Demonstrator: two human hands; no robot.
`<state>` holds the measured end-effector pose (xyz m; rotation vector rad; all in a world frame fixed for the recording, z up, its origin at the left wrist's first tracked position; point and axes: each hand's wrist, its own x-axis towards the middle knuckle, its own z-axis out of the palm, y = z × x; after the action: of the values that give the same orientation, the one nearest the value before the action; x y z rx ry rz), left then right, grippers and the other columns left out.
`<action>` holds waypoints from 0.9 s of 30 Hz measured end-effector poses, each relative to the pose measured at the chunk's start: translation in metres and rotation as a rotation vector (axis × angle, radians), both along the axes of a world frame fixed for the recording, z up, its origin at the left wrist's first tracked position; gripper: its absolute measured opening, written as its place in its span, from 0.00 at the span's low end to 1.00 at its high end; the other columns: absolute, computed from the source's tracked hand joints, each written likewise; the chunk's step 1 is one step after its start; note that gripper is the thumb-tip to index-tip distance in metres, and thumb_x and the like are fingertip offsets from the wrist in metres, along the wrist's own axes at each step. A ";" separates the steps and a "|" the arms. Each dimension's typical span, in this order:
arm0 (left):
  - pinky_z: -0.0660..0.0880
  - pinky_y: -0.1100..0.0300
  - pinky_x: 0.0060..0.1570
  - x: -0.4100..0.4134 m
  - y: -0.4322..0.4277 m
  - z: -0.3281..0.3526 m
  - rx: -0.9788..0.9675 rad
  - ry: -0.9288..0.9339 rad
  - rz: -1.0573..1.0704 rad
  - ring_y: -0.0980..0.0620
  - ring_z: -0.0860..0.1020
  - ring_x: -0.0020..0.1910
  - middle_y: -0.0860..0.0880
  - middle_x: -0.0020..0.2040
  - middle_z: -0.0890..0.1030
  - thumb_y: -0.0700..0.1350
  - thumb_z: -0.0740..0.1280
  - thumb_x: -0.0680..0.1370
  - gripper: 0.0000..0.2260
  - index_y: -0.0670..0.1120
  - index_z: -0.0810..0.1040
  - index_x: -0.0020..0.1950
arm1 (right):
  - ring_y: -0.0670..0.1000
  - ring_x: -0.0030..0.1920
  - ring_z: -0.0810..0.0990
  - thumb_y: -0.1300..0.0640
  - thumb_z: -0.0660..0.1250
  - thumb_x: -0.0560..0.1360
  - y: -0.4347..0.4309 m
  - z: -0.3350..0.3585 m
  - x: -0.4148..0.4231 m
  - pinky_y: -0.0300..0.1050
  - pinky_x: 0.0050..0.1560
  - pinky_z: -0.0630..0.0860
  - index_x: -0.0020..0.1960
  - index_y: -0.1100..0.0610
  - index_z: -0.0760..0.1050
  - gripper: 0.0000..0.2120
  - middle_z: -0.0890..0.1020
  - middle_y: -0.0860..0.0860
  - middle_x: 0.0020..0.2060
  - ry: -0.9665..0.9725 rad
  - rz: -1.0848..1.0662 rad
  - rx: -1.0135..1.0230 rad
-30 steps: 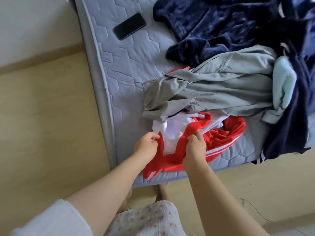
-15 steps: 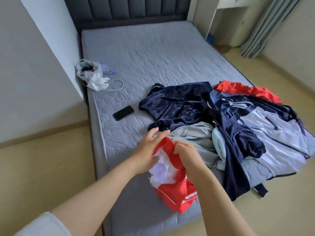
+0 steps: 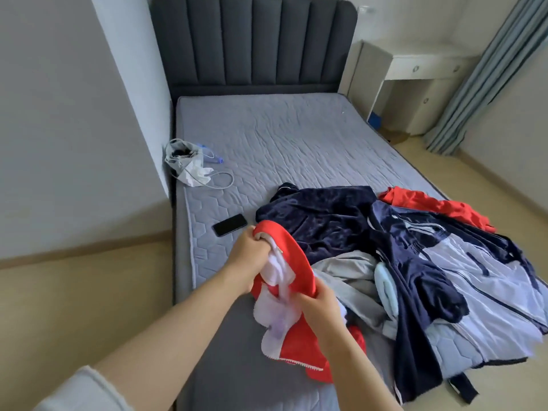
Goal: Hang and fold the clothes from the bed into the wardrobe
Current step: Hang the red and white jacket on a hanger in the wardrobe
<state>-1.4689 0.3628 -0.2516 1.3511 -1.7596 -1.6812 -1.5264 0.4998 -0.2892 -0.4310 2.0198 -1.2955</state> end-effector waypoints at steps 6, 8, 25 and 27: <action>0.67 0.61 0.32 0.083 -0.034 -0.010 0.158 0.055 0.448 0.51 0.72 0.35 0.49 0.37 0.75 0.36 0.57 0.75 0.08 0.47 0.72 0.41 | 0.48 0.33 0.70 0.64 0.60 0.75 -0.061 -0.002 0.039 0.41 0.34 0.66 0.43 0.61 0.76 0.06 0.75 0.50 0.33 -0.096 -0.038 0.027; 0.67 0.61 0.32 0.122 -0.047 -0.010 0.193 0.079 0.567 0.50 0.72 0.34 0.48 0.36 0.75 0.36 0.57 0.75 0.11 0.47 0.73 0.36 | 0.48 0.31 0.71 0.64 0.59 0.75 -0.088 0.006 0.063 0.41 0.32 0.67 0.39 0.58 0.74 0.09 0.75 0.50 0.31 -0.105 -0.006 -0.004; 0.69 0.58 0.45 0.540 -0.109 0.049 -0.106 0.105 1.204 0.48 0.73 0.46 0.54 0.42 0.75 0.38 0.58 0.75 0.11 0.51 0.72 0.52 | 0.47 0.16 0.70 0.70 0.57 0.75 -0.251 0.085 0.440 0.32 0.19 0.66 0.35 0.60 0.74 0.13 0.72 0.51 0.16 -0.509 0.500 -0.199; 0.69 0.57 0.47 0.582 -0.106 0.049 -0.124 0.060 1.260 0.48 0.73 0.46 0.55 0.41 0.74 0.37 0.58 0.75 0.11 0.51 0.71 0.51 | 0.48 0.17 0.71 0.69 0.58 0.75 -0.257 0.081 0.481 0.33 0.20 0.68 0.35 0.60 0.74 0.13 0.73 0.51 0.18 -0.551 0.558 -0.179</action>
<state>-0.8872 0.2570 -0.2024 1.7222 -0.5940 -0.8358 -1.0454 0.2426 -0.2085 -0.5916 1.2170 -1.0870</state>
